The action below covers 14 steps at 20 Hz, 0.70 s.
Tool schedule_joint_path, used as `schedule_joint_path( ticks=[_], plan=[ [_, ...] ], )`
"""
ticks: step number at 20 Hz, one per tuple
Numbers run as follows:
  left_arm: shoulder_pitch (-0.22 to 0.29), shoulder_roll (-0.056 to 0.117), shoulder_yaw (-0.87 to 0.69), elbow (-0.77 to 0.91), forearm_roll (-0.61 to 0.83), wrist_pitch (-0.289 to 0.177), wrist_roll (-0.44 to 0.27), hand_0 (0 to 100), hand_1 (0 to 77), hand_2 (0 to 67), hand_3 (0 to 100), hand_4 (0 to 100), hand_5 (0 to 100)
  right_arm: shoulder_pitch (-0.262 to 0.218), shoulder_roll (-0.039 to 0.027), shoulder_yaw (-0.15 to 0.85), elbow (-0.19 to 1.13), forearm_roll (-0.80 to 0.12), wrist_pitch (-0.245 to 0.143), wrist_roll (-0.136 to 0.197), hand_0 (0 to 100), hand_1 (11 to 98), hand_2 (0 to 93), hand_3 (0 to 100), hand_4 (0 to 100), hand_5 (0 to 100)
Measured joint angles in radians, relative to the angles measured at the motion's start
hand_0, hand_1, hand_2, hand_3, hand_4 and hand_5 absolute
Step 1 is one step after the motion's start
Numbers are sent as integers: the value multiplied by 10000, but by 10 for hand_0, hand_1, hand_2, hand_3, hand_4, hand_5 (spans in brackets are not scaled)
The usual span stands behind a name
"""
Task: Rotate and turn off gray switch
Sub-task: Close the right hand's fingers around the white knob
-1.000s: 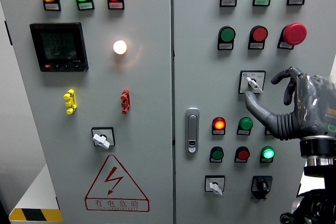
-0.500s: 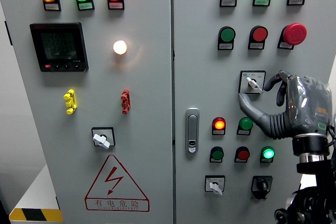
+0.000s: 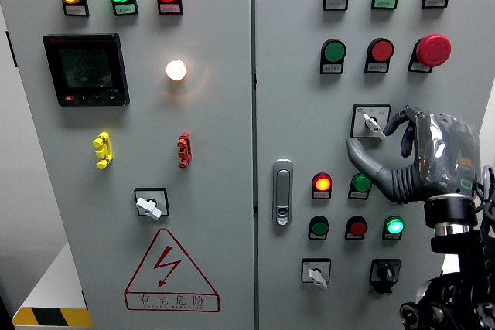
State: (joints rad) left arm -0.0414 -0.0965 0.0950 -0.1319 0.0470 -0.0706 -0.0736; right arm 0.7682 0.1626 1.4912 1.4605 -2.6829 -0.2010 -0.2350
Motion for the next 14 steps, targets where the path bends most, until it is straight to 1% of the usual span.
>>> schedule_joint_path(
  ticks=[4,9,14],
  plan=[
    [0,0,0,0,1,0,0,884,0,134,187,82,109,55,0,-1,-28,0,0,3,0,348,663,981,1000,1000],
    [0,3,0,0,5,0,0,884,0,134,187,82,109,80,0,-32,-45,10,11,-7,0,314,677,978,1000,1000],
    [0,1,0,0,4,0,0,884,0,133,187,82,109,103,-15,-87,-93,-10,58,-39,0,335,681,977,1000,1000]
  ],
)
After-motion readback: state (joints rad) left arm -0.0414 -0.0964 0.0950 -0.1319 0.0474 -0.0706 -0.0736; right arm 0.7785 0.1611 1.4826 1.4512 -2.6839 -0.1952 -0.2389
